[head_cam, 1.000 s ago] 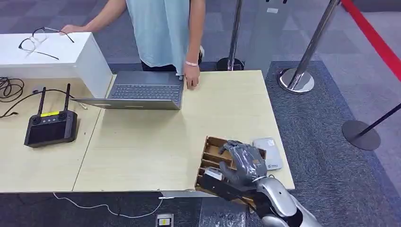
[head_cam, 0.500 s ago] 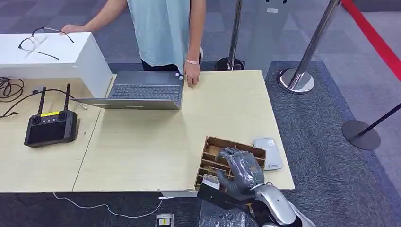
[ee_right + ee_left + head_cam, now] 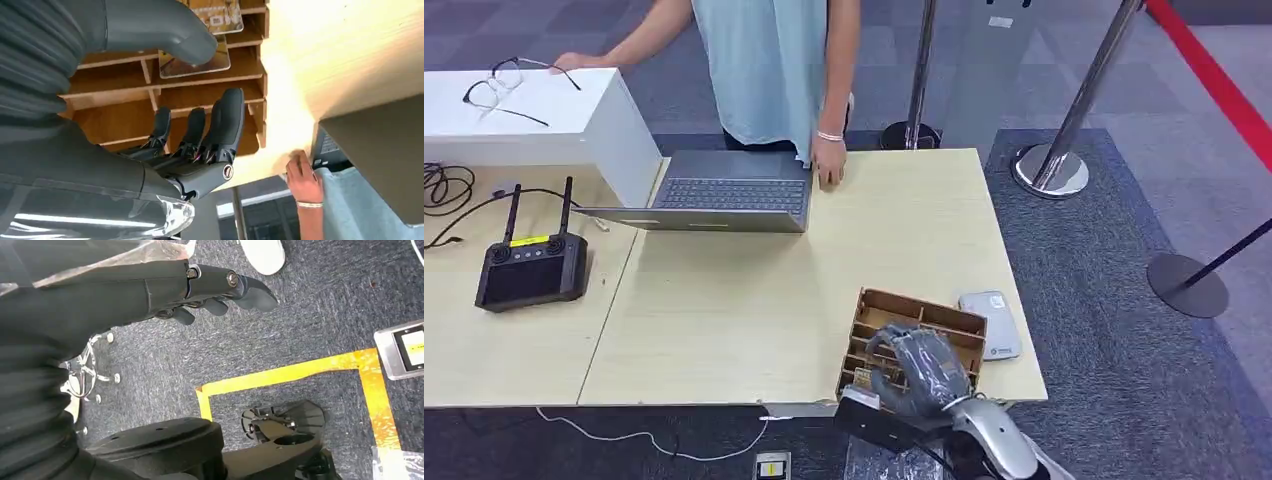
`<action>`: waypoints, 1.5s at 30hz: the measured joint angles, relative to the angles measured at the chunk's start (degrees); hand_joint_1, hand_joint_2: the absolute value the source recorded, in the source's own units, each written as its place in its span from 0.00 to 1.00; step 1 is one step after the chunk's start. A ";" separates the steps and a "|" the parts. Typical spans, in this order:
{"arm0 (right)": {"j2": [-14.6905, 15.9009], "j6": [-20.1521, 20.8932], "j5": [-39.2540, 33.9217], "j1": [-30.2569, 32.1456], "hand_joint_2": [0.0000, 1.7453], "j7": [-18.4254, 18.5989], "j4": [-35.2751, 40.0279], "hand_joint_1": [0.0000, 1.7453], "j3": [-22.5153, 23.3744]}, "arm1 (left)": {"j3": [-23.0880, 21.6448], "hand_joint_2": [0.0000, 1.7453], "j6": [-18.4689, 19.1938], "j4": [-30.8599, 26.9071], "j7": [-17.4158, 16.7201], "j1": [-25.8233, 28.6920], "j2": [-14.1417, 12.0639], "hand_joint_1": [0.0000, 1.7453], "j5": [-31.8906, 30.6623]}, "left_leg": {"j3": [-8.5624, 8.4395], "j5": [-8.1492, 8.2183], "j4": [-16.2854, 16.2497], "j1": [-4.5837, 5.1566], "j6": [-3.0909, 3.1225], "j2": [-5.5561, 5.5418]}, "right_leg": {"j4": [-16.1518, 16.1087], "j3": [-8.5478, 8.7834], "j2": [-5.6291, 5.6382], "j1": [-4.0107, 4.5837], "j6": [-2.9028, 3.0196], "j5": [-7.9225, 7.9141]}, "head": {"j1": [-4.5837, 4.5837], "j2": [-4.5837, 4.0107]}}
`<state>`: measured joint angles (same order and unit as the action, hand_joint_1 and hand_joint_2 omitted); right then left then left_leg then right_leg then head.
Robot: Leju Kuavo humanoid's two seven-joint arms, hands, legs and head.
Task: Pass the card to the sensor for recognition and then transmit it.
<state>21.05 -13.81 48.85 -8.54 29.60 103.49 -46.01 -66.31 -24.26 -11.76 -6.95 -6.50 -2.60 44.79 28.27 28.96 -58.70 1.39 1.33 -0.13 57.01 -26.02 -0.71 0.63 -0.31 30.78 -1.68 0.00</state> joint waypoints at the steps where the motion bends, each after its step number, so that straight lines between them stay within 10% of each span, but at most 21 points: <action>1: -0.11 -0.07 0.00 0.00 1.00 -0.11 -0.24 0.50 -0.09 | 0.00 1.00 0.07 0.00 -0.13 0.01 0.00 0.00 -0.02 | 0.00 0.00 0.00 0.00 0.00 0.00 | 0.00 0.00 0.00 0.00 0.00 0.00 | 0.00 0.00; 45: -2.97 -0.85 -0.72 -0.52 1.00 -1.29 -5.20 0.51 -3.19 | 0.00 1.00 0.17 0.00 -0.11 -0.01 0.24 0.00 -0.98 | 0.03 0.00 0.00 0.00 0.00 0.00 | 0.00 -0.04 0.00 0.00 0.00 0.00 | 0.00 0.00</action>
<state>18.08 -14.67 48.13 -9.06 28.30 98.29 -49.20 -66.31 -24.09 -11.76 -7.06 -6.52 -2.36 43.80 28.31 28.96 -58.70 1.39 1.33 -0.13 57.01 -26.06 -0.71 0.63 -0.31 30.78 -1.68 0.00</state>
